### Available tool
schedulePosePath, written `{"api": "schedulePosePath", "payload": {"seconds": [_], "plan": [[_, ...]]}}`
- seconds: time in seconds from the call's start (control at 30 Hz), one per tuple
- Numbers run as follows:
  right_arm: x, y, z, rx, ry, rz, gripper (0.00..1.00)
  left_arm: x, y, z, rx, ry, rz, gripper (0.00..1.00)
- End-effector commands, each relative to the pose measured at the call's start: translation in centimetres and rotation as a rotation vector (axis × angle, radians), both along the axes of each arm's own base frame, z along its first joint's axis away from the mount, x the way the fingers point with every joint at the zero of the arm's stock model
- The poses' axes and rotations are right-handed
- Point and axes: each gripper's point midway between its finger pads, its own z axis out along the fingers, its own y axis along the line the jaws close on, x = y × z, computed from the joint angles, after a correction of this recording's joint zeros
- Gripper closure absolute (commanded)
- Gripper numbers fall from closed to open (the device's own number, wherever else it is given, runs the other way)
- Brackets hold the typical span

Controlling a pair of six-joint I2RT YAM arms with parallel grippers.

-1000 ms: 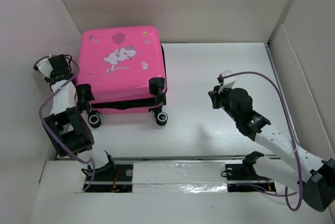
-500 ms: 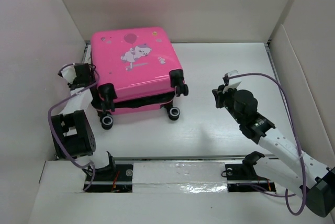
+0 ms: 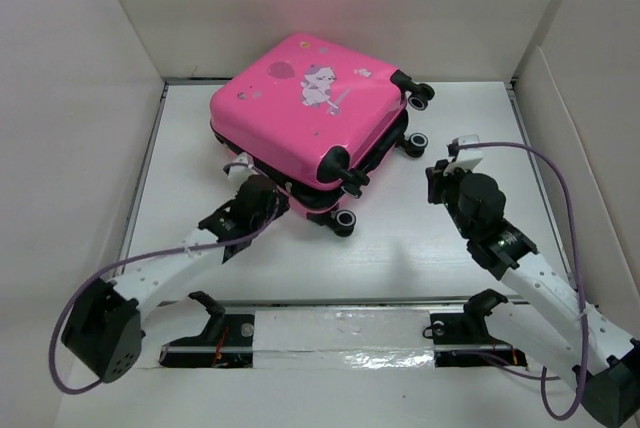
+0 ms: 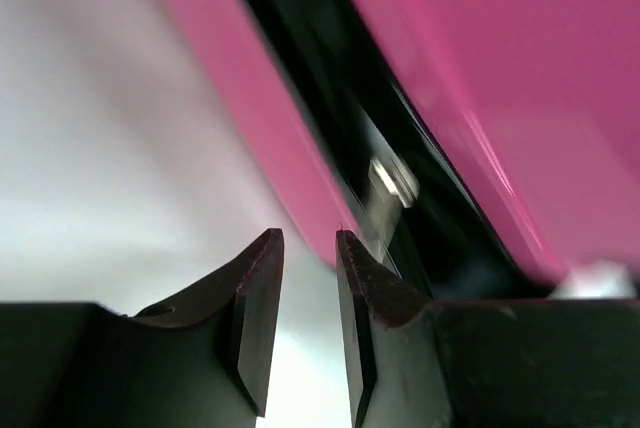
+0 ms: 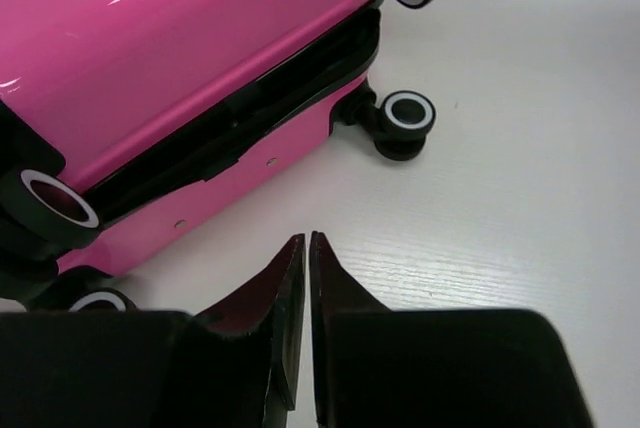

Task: Pack the luggage

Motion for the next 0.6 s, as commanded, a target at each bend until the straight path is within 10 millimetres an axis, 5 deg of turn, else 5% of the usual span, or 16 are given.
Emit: {"api": "schedulePosePath", "payload": {"seconds": [0.0, 0.1, 0.13, 0.27, 0.4, 0.47, 0.57], "plan": [[0.5, -1.7, 1.4, 0.038, -0.03, -0.076, 0.88, -2.3, -3.1, 4.1, -0.135, -0.129, -0.041, 0.75], [0.8, -2.4, 1.0, 0.047, -0.021, -0.099, 0.8, -4.1, -3.9, 7.7, -0.103, -0.245, -0.074, 0.69], [1.0, -2.2, 1.1, 0.053, -0.025, -0.094, 0.77, -3.8, -2.5, 8.7, -0.046, -0.281, -0.017, 0.65], [1.6, -0.4, 1.1, 0.049, -0.016, 0.001, 0.51, 0.2, 1.4, 17.0, -0.062, -0.469, 0.149, 0.38], [0.3, 7.0, 2.8, 0.054, -0.06, 0.361, 0.26, 5.9, 2.0, 22.6, -0.169, -0.567, 0.101, 0.26], [-0.2, 9.4, 3.9, 0.041, -0.096, 0.456, 0.1, 7.5, 1.6, 23.4, -0.181, -0.563, 0.067, 0.23], [0.1, 12.5, 3.1, -0.031, -0.083, 0.577, 0.01, 10.4, 3.0, 24.3, -0.13, -0.565, 0.109, 0.2]]}}
